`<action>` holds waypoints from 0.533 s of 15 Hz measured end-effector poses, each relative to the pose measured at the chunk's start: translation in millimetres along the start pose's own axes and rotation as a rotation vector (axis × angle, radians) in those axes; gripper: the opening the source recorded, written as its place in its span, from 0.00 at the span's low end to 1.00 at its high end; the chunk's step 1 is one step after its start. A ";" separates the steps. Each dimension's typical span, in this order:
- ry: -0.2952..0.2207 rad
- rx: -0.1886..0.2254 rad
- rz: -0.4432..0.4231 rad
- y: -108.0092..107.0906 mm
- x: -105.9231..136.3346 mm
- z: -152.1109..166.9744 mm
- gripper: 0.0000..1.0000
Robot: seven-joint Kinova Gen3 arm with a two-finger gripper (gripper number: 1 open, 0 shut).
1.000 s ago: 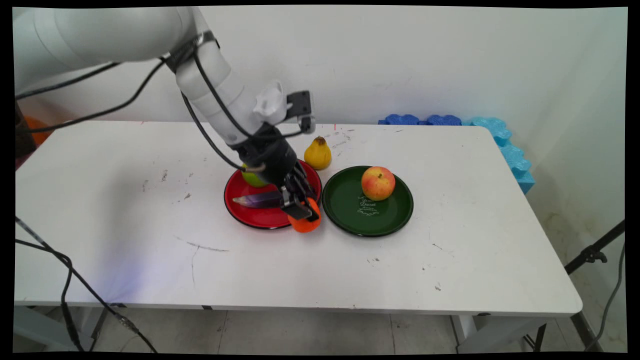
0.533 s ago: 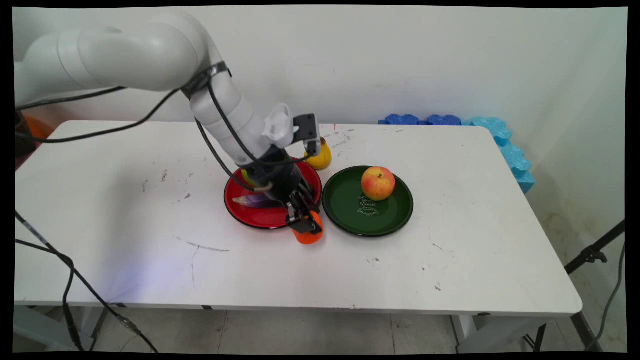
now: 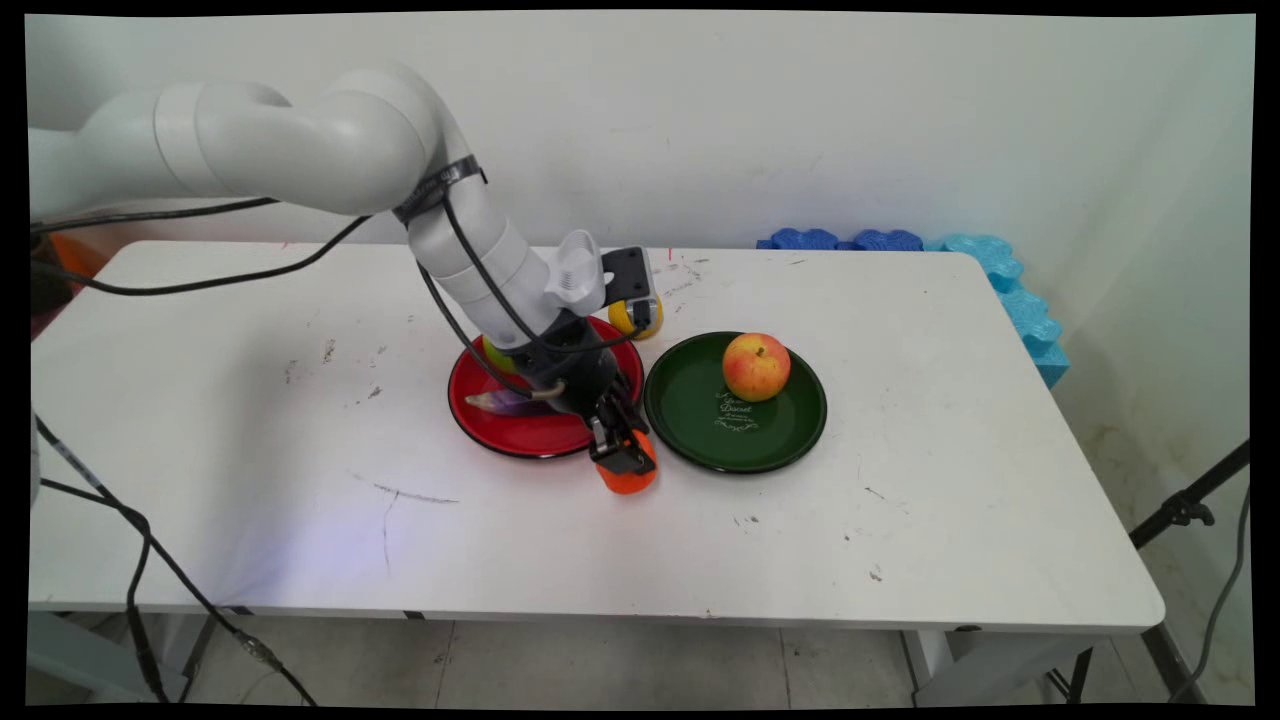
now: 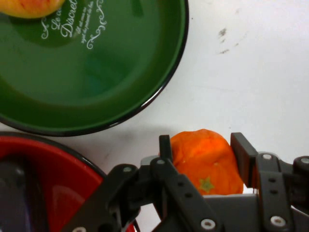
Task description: Place the picked object on the table
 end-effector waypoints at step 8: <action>0.000 -0.011 -0.043 -1.2 5.3 11.5 1.00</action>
